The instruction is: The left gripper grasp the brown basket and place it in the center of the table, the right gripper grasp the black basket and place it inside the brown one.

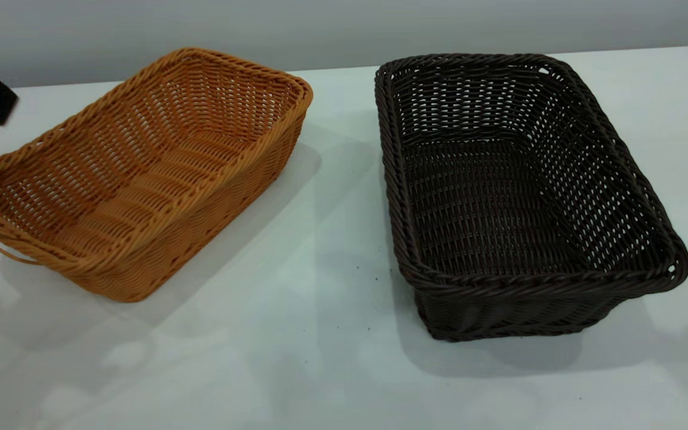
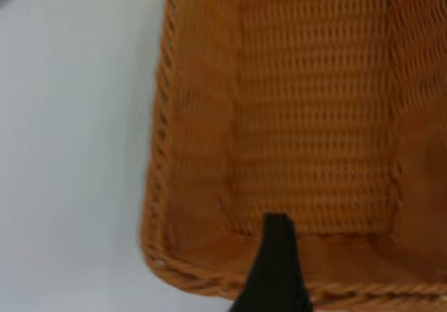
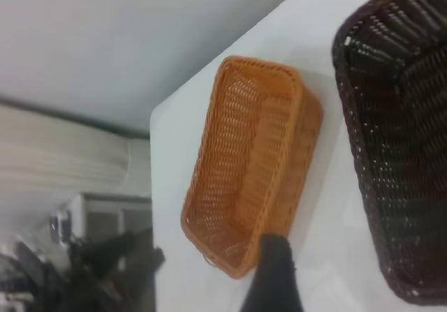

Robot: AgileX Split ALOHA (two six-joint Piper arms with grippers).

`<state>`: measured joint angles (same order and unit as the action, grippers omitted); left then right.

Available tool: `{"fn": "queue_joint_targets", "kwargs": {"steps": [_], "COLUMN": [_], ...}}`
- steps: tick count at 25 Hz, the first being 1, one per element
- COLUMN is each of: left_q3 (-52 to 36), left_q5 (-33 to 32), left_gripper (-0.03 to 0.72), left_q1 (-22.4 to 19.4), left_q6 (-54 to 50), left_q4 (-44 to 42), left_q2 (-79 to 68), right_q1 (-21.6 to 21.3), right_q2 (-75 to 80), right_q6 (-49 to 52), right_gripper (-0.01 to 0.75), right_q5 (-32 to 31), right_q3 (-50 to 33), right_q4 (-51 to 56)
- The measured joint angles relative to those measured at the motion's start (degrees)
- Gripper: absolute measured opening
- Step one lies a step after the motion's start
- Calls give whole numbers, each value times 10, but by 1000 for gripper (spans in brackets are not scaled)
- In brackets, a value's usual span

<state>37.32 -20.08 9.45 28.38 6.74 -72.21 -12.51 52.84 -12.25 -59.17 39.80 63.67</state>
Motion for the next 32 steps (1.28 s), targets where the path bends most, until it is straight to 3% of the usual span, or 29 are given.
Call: {"fn": "queue_joint_targets", "kwargs": {"steps": [3,7,14,24,29,32], "left_q3": [22,44,44,44,48,48], "left_q5": [-18,-32,-35,-33,-32,-32], "left_gripper": [530,530,530,530,530,530], "left_q1": [0,0,0,0,0,0], "left_q6": [0,18,51,84,84,84], "left_q4": [42,95,165,186,186,186], "left_q2": [-27,-33,-32,-32,-32,-32], "right_q1": [8,50,179,407,475,496], "right_q2": [8,28,89,250,307,334], "right_q6": [28,57,159,390,501,561], "right_gripper": [515,498,497,497,497,497], "right_q5": [3,26,117,248,324,334], "right_q3": [0,-1,-1,-1,-1,-1], "right_q4": [1,1,-20,-103,-112,-114]}}
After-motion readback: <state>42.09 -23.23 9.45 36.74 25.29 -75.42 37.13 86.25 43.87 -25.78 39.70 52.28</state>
